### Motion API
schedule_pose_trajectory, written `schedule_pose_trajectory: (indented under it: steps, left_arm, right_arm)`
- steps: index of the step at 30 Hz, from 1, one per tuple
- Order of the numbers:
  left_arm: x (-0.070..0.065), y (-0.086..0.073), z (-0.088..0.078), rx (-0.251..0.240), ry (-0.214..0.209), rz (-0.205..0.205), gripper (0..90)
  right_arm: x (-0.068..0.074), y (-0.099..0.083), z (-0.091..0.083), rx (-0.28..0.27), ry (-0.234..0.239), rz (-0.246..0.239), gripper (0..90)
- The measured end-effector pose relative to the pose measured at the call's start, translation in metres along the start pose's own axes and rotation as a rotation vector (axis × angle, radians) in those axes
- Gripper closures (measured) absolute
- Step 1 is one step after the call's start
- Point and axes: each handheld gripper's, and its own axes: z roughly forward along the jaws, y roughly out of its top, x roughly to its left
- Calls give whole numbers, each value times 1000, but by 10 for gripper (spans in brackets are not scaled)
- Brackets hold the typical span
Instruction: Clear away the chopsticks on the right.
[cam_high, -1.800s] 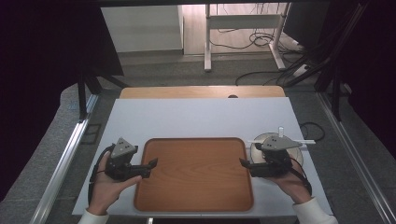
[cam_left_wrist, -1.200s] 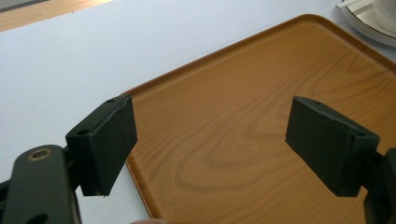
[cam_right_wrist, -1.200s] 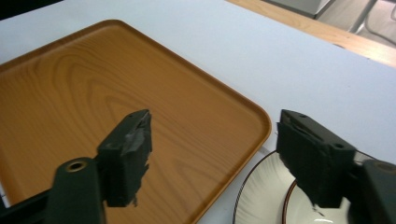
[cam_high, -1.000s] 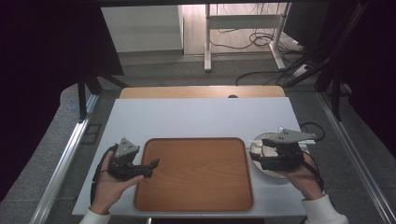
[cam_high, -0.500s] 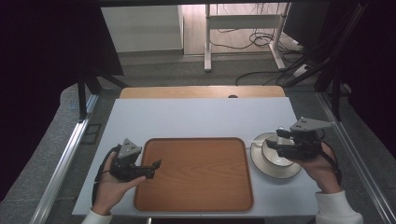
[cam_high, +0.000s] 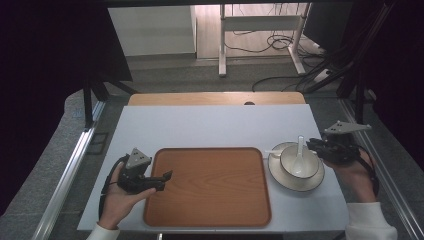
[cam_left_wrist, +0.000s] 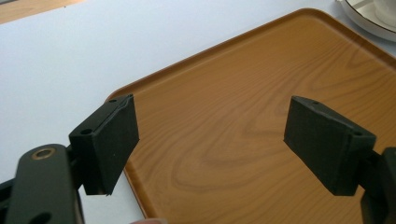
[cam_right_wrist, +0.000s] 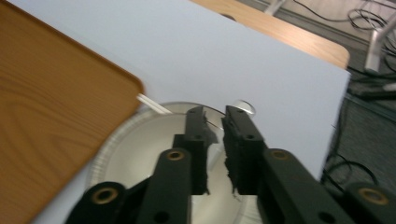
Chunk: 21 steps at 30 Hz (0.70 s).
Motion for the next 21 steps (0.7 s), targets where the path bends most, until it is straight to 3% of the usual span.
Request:
schedule_pose_trajectory:
  steps: [1,2,3,7,9,12,14,21]
  left_arm:
    - [-1,0,0,-3,-3,0,175]
    - [-1,0,0,-3,-3,0,174]
    - [-2,0,0,-1,-3,3,175]
    - [-1,0,1,5,-9,5,175]
    - [0,-1,1,4,-9,0,175]
    - [0,-1,2,5,-11,-1,175]
    - [1,-1,2,5,-11,-2,175]
    - [3,-3,3,12,-14,-3,175]
  right_arm:
    - [-9,-4,2,18,-29,9,865]
    - [-9,-4,2,18,-29,9,865]
    - [-18,-9,2,30,-67,32,892]
    - [-34,-19,6,85,-121,76,895]
    - [-38,-22,9,98,-129,79,895]
    - [-46,-27,23,161,-159,79,895]
    - [-53,-30,39,207,-152,82,895]
    - [-60,-31,70,285,-159,60,895]
